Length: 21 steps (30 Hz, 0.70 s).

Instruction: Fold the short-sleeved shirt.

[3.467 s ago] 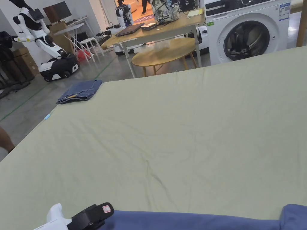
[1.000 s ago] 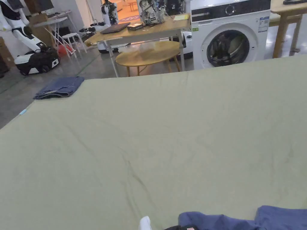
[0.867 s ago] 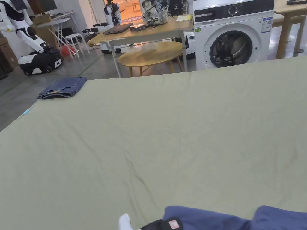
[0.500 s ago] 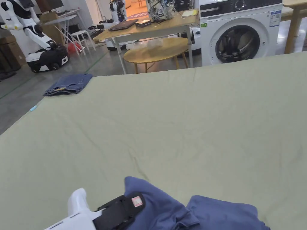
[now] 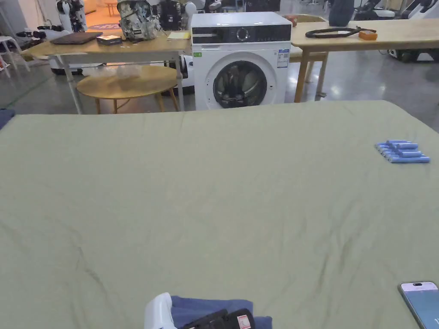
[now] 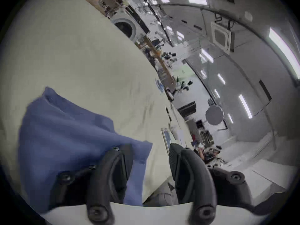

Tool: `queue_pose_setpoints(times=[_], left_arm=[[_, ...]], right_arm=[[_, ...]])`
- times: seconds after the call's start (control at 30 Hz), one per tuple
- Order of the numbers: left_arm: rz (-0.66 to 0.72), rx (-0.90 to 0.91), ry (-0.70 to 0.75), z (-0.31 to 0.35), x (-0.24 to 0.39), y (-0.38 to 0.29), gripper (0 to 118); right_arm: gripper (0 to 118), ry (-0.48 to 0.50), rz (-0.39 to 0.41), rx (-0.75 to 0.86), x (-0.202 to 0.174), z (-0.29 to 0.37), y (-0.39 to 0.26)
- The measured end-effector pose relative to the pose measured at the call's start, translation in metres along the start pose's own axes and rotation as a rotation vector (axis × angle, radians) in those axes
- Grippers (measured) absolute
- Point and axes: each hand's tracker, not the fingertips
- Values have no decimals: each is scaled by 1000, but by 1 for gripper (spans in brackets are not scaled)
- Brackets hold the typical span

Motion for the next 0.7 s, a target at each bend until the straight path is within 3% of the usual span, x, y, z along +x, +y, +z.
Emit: queue_pose_setpoints(times=[0.03,0.13,0.2,0.27,0.33,0.37,0.43,0.47,0.6,0.7], left_arm=[[-8,14,58,8,-9,3,2],[-89,-77,179,-12,-14,-12,0],[-126,-190,176,-37,-17,-28,0],[-186,-256,276,-62,-20,-41,0],[-197,-254,274,-70,-11,-45,0],[-192,-233,273,-64,-4,-44,12],[-220,-176,256,-42,11,-40,48],[-259,-145,232,-27,19,-38,56],[-307,-45,257,40,40,-21,66],[-199,-7,303,78,17,-4,70]], right_arm=[[0,-2,-8,-4,2,0,-2],[0,-2,-21,-11,1,-2,-7],[0,2,-17,-18,-3,-3,-8],[0,15,-3,-25,-15,-4,-10],[0,53,27,-46,-25,-7,-12],[0,58,47,-54,-31,-11,-12],[0,69,98,-73,-41,-22,-12],[0,88,111,-86,-45,-29,-11],[0,172,168,-143,-66,-74,-5],[0,104,239,-190,-82,-109,0]])
